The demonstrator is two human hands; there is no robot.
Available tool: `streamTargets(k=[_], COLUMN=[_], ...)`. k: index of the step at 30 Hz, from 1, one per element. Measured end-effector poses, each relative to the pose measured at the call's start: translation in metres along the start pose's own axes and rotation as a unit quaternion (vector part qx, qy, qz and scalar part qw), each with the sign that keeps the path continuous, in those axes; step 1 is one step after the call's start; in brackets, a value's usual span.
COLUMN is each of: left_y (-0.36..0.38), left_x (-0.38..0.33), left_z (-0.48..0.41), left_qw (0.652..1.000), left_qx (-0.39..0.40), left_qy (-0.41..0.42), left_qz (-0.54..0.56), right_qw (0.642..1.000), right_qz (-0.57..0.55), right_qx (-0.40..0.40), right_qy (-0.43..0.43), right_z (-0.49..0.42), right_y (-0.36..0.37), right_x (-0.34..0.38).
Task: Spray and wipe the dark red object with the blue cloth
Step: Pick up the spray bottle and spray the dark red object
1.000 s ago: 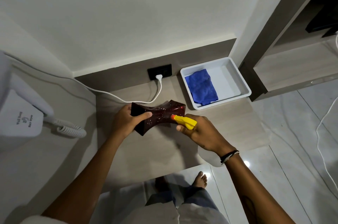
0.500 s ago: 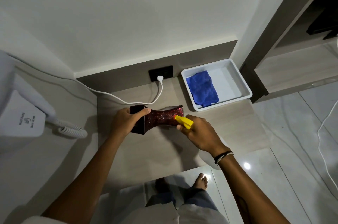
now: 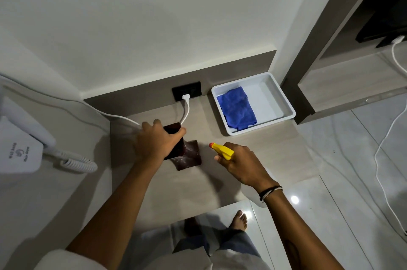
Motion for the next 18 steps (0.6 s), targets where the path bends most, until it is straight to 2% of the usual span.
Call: streamTargets(k=[4,9,13,15,18], left_y=[-0.004,-0.003,-0.003,-0.005,-0.009], left_x=[-0.021,-0.015,-0.007,-0.006,0.001], left_z=[-0.001,0.010,0.023,0.025,0.018], left_qw=[0.998,0.996,0.970,0.958,0.971], left_qx=[0.008,0.017,0.041,0.029,-0.004], left_qy=[0.021,0.076,0.237,0.285,0.239], left_qz=[-0.054,-0.046,-0.045,-0.029,0.028], right_qw=[1.000,1.000,1.000,0.999,0.998], right_qz=[-0.003,-0.007,-0.009,-0.008,-0.020], right_qx=[0.000,0.001,0.007,0.017,0.034], right_qy=[-0.006,-0.012,-0.028,-0.032,-0.045], right_z=[0.001,0.003,0.004,0.005,0.005], right_y=[-0.002,-0.005,-0.005,-0.003,0.004], right_x=[-0.002,-0.003,-0.002,0.000,0.007])
Point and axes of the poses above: each hand's wrist, its own z-axis away from the middle knuckle, its own y-axis out of the palm, x = y × z, the point moved 5 cm from there along -z, towards the middle knuckle, and after that the axes turned 15 degrees about -z, right-handed, at the moved point
